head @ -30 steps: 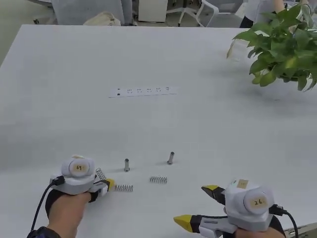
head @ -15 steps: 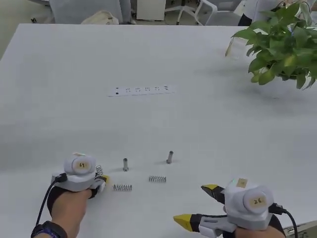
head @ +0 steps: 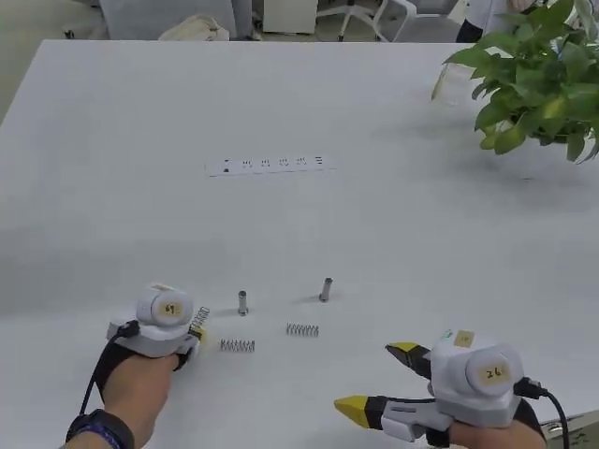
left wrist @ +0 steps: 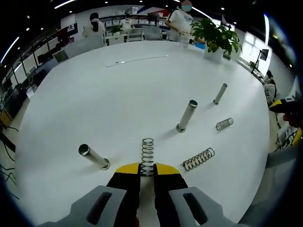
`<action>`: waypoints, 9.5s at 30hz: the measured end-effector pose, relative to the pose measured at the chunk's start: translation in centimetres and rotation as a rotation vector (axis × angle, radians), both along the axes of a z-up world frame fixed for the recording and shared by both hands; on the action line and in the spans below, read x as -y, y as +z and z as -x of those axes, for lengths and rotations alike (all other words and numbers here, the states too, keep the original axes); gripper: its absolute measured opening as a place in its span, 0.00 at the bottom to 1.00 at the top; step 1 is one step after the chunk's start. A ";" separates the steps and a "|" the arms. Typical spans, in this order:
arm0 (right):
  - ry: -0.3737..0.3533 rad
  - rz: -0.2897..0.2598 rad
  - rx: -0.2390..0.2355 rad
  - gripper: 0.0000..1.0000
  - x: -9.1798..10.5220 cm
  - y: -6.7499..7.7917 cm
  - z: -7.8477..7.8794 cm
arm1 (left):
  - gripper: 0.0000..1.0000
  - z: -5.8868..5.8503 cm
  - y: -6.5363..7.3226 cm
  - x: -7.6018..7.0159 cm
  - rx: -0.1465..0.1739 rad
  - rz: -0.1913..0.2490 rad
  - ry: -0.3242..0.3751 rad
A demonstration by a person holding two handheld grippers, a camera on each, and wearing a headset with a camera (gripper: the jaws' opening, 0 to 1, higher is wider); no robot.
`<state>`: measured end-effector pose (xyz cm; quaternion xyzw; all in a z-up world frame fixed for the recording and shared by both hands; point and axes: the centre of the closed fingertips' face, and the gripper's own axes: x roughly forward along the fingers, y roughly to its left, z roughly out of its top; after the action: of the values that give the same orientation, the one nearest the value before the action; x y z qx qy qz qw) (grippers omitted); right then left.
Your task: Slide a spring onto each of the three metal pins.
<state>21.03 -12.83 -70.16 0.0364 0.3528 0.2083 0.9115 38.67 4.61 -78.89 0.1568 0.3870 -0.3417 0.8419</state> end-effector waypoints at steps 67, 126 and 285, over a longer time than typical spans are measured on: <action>0.322 0.092 0.067 0.62 -6.7 2.6 -2.0 | 0.02 9.2 11.0 -2.5 0.119 0.035 -0.455; 0.633 -0.093 0.080 0.09 -13.3 4.4 1.5 | 0.02 18.8 12.6 4.1 0.184 0.015 -0.993; 1.016 0.450 -0.098 0.08 -13.6 1.6 -9.7 | 0.45 7.5 11.8 -11.0 0.139 0.275 -0.168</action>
<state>30.71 0.78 -68.60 -0.3243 0.4039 0.5390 0.6642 31.16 15.57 -67.05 0.0951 0.2632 -0.4491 0.8485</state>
